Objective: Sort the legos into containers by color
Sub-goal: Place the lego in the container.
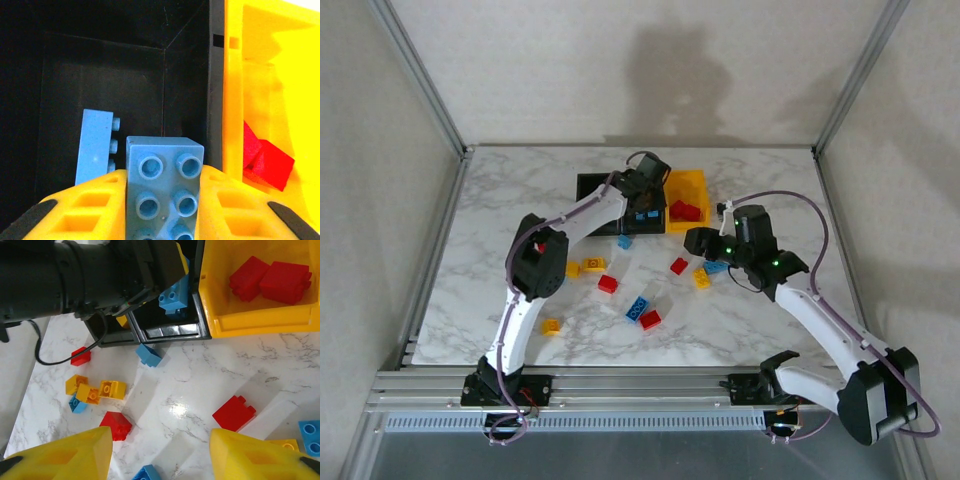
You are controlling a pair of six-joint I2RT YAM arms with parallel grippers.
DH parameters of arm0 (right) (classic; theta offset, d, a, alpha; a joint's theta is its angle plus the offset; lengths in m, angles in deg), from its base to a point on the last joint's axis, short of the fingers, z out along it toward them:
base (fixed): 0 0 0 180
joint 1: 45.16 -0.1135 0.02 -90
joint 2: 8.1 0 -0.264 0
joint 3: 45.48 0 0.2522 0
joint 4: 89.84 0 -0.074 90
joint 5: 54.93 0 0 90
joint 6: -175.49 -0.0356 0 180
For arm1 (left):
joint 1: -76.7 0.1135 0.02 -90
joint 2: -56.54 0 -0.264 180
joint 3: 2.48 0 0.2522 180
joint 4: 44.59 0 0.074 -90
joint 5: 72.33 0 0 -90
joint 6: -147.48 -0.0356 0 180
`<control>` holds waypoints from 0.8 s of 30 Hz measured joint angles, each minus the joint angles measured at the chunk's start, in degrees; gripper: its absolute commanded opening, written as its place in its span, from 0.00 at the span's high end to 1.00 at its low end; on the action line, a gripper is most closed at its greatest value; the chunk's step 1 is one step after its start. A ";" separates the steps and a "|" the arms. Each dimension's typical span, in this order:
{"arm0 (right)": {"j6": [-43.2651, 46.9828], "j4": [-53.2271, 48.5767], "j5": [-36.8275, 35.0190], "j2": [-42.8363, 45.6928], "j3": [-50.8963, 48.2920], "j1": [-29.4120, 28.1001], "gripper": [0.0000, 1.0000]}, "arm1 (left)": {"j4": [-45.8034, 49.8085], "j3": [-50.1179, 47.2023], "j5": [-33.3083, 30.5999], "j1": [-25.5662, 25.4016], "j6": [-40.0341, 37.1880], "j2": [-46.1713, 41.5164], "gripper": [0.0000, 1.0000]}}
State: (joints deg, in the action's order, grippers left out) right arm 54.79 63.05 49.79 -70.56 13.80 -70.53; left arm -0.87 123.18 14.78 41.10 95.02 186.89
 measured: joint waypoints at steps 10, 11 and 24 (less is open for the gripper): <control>-0.02 -1.07 -1.09 0.13 0.00 0.00 0.46 | 1.20 1.05 -0.20 0.59 -0.31 2.25 0.70; -0.04 -1.09 -1.27 0.13 0.00 0.00 0.46 | 1.22 1.05 -0.20 0.59 -0.31 2.40 0.69; -0.20 -1.51 -1.68 0.22 0.00 0.00 0.46 | 1.27 1.16 -0.35 0.96 -0.55 3.34 0.50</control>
State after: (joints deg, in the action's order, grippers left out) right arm 54.59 61.54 48.11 -70.34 13.80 -70.53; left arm 0.40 124.34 14.43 42.06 94.47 190.23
